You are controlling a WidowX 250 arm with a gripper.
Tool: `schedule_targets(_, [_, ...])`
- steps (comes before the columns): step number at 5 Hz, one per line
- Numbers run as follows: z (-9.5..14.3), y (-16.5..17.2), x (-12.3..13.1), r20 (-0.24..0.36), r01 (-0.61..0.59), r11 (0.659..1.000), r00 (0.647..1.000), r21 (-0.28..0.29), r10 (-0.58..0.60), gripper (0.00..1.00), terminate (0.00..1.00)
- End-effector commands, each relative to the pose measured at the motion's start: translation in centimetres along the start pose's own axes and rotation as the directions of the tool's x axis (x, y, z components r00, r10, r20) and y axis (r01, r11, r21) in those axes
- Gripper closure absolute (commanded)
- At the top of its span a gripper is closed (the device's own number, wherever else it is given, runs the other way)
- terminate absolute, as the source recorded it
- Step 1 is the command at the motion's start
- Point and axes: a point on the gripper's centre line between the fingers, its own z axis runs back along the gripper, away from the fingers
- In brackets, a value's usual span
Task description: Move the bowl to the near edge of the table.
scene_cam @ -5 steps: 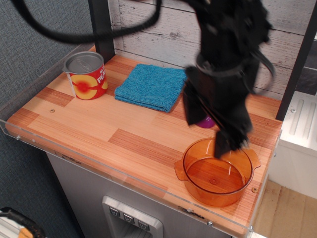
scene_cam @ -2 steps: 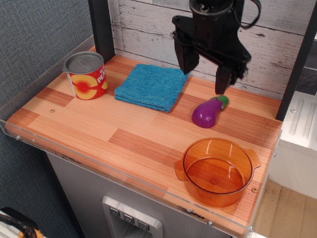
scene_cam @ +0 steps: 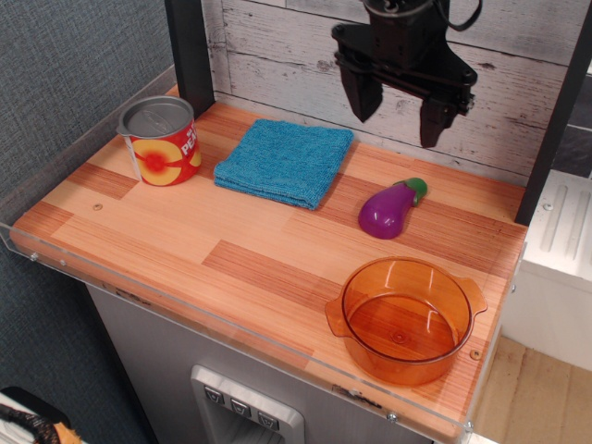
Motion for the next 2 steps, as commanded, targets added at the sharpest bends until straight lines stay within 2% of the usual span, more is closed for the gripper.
schedule_targets(1, [0.91, -0.12, 3.45, 0.028, 0.022, 0.999, 0.999, -0.028, -0.022, 0.00, 0.00])
schedule_targets(2, [0.91, -0.12, 3.45, 0.028, 0.022, 0.999, 0.999, -0.028, -0.022, 0.00, 1.00])
